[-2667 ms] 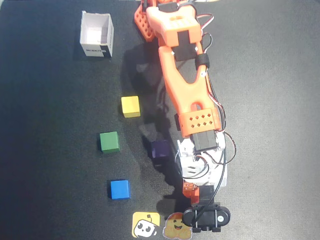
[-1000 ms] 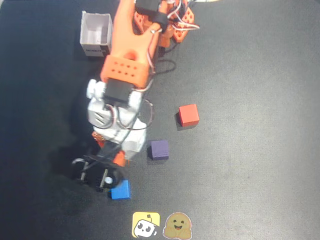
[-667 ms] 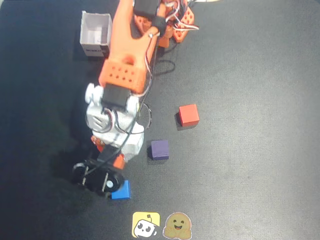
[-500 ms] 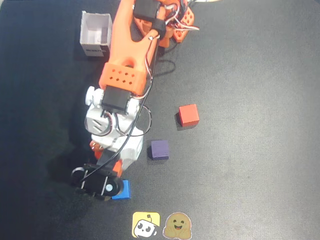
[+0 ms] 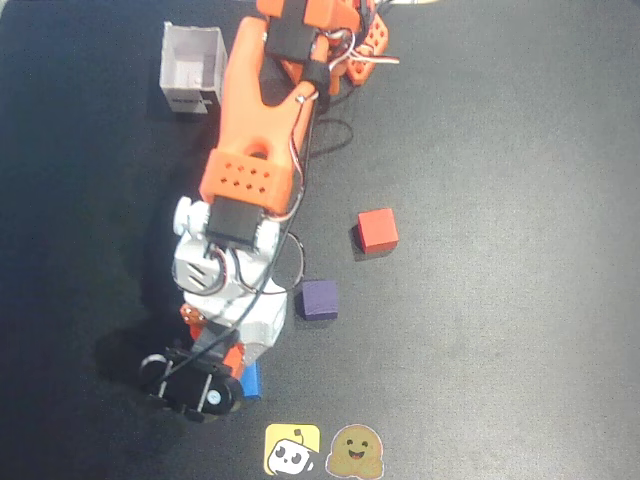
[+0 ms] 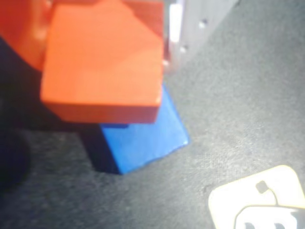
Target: Put the orange cube on top of the blue cube.
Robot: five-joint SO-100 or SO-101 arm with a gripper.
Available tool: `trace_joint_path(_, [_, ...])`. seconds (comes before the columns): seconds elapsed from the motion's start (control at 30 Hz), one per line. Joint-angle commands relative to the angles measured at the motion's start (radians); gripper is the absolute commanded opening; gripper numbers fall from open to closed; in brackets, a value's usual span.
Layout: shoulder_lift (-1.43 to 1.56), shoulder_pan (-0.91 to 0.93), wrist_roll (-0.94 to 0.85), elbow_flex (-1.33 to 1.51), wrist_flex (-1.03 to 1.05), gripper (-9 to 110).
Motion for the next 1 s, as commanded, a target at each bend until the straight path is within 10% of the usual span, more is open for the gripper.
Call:
trace_joint_path(0.0, [0.0,-0.012,0.011,-0.078,-0.014,6])
trace_joint_path(0.97, [-0.06,-0.028,-0.175,-0.091,-0.035,6])
